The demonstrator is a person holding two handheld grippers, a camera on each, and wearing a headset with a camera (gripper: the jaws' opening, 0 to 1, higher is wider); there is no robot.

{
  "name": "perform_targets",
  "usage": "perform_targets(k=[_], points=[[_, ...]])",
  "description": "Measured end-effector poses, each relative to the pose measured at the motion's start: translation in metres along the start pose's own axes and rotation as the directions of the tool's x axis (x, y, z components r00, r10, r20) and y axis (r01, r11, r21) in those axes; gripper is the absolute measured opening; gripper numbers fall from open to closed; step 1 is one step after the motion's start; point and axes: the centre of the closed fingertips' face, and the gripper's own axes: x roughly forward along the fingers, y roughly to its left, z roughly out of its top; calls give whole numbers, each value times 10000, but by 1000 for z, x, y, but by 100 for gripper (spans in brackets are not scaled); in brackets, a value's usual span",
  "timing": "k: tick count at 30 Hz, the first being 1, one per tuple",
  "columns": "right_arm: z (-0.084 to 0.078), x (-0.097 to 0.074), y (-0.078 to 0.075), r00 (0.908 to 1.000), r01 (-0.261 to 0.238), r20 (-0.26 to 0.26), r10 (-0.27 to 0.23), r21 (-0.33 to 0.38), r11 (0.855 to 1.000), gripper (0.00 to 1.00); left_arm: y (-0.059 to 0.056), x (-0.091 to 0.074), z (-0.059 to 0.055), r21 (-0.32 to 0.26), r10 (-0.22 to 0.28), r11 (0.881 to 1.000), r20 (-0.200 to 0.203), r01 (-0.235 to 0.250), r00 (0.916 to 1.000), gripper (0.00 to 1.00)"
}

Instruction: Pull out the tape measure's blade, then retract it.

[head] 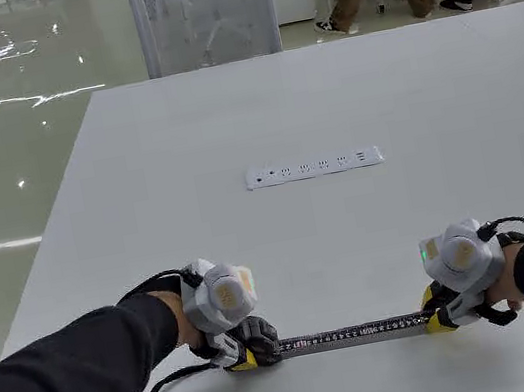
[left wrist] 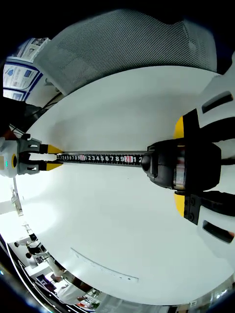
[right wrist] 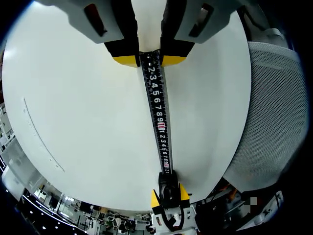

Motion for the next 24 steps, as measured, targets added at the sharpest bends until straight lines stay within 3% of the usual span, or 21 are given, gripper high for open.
perform_targets(k=[4,7,10,11,15,17,22,24], points=[[0,0,0,9995,-47,-298,44,-129,9999,13,-1,0,-1,190,187,9996,20,-187,9998,35],[0,0,1,9991,-17,-428,14,-84,10000,13,1,1,-11,254,488,9985,-376,-478,9981,36],[-1,0,1,9992,134,-393,-121,325,9994,13,7,-1,-23,-430,827,9954,-542,-850,9951,40],[-1,0,0,9992,182,-364,-169,374,9991,14,6,-2,-27,-872,789,9927,-498,-830,9956,41],[-1,0,-1,9983,452,-387,-438,373,9983,15,5,-7,-43,-1667,858,9817,-425,-918,9954,45],[-1,0,0,9982,504,-348,-483,649,9966,15,6,-11,-52,-2121,1069,9705,-490,-1149,9931,47],[-1,-2,-4,9943,962,-492,-943,362,9947,20,6,-22,-56,-3616,1361,9249,263,-1175,9904,58],[5,-2,-5,9938,1102,-224,-1092,452,9929,27,10,-29,-57,-4230,1646,8972,535,-1270,9849,63]])
